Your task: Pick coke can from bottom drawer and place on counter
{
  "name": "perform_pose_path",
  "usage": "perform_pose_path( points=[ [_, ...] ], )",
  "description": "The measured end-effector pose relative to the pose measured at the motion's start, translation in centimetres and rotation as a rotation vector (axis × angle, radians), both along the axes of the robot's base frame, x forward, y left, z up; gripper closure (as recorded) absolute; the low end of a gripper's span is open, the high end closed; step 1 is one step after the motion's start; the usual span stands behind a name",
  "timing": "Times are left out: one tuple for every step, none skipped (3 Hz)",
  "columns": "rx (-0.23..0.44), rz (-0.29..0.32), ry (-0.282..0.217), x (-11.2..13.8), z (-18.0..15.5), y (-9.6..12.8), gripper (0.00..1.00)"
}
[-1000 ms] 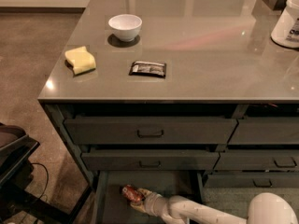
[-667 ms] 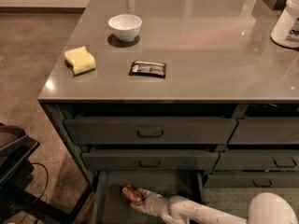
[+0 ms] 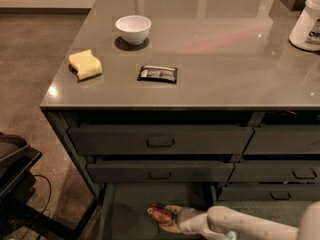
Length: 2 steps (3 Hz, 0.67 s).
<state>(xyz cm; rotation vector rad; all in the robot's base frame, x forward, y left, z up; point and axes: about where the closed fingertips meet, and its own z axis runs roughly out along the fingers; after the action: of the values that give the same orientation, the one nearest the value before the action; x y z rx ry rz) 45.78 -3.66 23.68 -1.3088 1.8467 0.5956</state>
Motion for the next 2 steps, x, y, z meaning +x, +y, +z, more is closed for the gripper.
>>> perform_pose_path(
  points=[
    [-0.04, -0.023, -0.059, -2.56, 6.3, -7.64, 1.0],
    [-0.038, -0.019, -0.057, -2.6, 6.21, -7.44, 1.0]
  ],
)
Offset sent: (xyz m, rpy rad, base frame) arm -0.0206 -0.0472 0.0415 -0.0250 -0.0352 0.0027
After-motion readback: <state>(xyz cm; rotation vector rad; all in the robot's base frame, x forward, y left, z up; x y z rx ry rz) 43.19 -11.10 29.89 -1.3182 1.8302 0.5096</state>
